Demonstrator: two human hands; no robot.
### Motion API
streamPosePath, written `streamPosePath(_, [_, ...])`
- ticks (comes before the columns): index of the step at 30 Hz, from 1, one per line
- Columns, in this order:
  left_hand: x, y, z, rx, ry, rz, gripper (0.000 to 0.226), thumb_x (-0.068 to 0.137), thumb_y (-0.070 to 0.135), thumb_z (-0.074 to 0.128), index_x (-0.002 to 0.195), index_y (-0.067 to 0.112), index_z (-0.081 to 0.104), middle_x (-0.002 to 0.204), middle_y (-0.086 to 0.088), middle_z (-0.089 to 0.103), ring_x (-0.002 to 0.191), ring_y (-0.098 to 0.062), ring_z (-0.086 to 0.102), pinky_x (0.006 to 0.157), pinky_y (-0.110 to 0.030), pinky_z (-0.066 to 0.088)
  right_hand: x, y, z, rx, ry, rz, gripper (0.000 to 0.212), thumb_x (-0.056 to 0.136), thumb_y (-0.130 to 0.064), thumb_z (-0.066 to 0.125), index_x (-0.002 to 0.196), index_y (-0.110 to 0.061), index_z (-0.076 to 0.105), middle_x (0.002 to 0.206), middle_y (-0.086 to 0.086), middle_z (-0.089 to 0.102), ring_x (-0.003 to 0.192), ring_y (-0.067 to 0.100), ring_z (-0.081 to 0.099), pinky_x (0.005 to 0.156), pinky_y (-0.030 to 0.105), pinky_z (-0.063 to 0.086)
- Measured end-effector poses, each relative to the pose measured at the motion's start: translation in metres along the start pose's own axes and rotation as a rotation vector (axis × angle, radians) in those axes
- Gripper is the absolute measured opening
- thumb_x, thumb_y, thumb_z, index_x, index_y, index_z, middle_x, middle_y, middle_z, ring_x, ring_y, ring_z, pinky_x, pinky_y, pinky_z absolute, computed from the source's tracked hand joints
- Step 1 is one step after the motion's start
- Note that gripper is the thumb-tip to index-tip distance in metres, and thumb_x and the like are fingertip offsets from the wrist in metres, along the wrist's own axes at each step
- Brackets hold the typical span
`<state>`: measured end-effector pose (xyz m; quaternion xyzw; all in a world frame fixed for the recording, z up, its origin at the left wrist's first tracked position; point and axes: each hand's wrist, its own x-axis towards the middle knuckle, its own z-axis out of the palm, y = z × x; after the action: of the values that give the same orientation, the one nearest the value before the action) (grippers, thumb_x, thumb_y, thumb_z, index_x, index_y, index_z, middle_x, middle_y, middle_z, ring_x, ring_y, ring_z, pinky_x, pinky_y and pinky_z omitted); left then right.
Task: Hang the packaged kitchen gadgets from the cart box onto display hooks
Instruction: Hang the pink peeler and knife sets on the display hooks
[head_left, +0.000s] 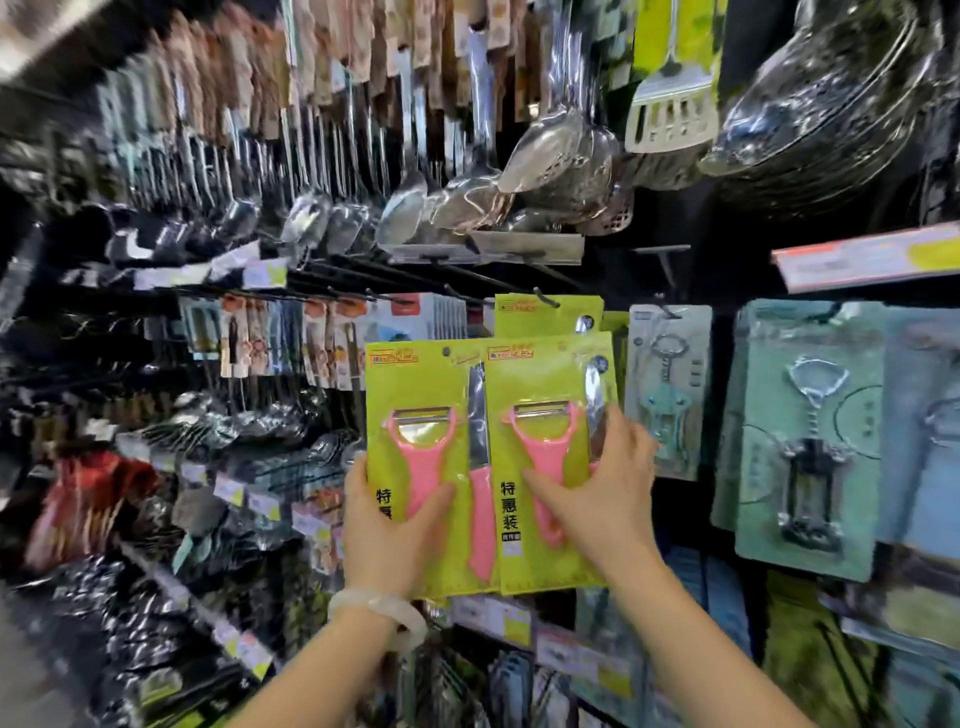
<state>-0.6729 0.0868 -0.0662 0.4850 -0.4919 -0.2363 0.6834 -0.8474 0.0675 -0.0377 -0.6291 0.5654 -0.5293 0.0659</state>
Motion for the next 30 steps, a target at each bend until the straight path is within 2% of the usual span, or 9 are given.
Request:
streamPosePath(3, [0.024,-0.009,0.002,-0.019,0.023,0.014,0.087,0.071,0.027,0.078,0.142,0.022,0.027,0.129,0.006,0.044,0.126,-0.019,0.042,0.105,-0.038,0.035,0.026,-0.008,0.013,-0.018,0.01,-0.034,0.11,0.066,-0.045,0.078,0.149,-0.022,0.007,0.148,-0.001,0.015,0.137,0.021,0.021,0.112,0.039,0.023])
streamPosePath(9, [0.059,-0.017,0.004,-0.057,0.032,0.023,0.094,0.071,0.031,0.078,0.145,0.023,0.021,0.147,0.002,0.034,0.134,-0.022,0.034,0.111,-0.045,0.029,0.071,-0.022,0.025,-0.057,0.092,-0.062,0.11,0.066,-0.047,0.075,0.148,-0.024,0.006,0.144,0.002,0.017,0.134,0.024,0.024,0.11,0.042,0.026])
streamPosePath(13, [0.078,-0.019,0.008,-0.08,0.032,0.04,0.093,0.071,0.029,0.077,0.145,0.021,0.021,0.147,0.0,0.034,0.134,-0.023,0.034,0.111,-0.044,0.028,0.076,-0.023,0.034,-0.116,0.126,-0.06,0.112,0.067,-0.051,0.073,0.148,-0.027,-0.001,0.143,0.002,0.014,0.134,0.024,0.023,0.112,0.044,0.026])
streamPosePath(19, [0.099,-0.02,0.012,-0.122,0.008,0.053,0.09,0.073,0.027,0.077,0.145,0.022,0.022,0.144,0.001,0.036,0.132,-0.023,0.036,0.107,-0.041,0.03,0.075,-0.028,0.039,-0.192,0.204,-0.071,0.113,0.068,-0.052,0.073,0.149,-0.025,-0.001,0.142,0.002,0.014,0.134,0.023,0.022,0.115,0.045,0.024])
streamPosePath(23, [0.113,-0.019,0.006,-0.144,-0.043,0.06,0.092,0.073,0.025,0.076,0.146,0.02,0.02,0.147,0.001,0.033,0.135,-0.022,0.032,0.109,-0.04,0.026,0.068,-0.024,0.049,-0.223,0.22,-0.039,0.113,0.07,-0.052,0.072,0.149,-0.024,-0.003,0.143,0.003,0.013,0.135,0.024,0.02,0.115,0.043,0.024])
streamPosePath(29, [0.13,-0.031,-0.002,-0.173,-0.115,0.04,0.092,0.072,0.025,0.078,0.145,0.018,0.022,0.145,-0.002,0.037,0.133,-0.022,0.036,0.111,-0.041,0.03,0.078,-0.018,0.062,-0.268,0.266,0.073,0.113,0.067,-0.055,0.074,0.148,-0.024,0.002,0.142,0.004,0.014,0.134,0.025,0.021,0.112,0.043,0.026])
streamPosePath(30, [0.13,-0.032,-0.002,-0.178,-0.129,0.039,0.091,0.071,0.024,0.078,0.145,0.017,0.024,0.142,-0.001,0.039,0.131,-0.02,0.038,0.11,-0.038,0.03,0.082,-0.018,0.063,-0.27,0.268,0.096,0.112,0.066,-0.056,0.074,0.148,-0.024,0.004,0.142,0.005,0.015,0.134,0.026,0.022,0.112,0.043,0.026])
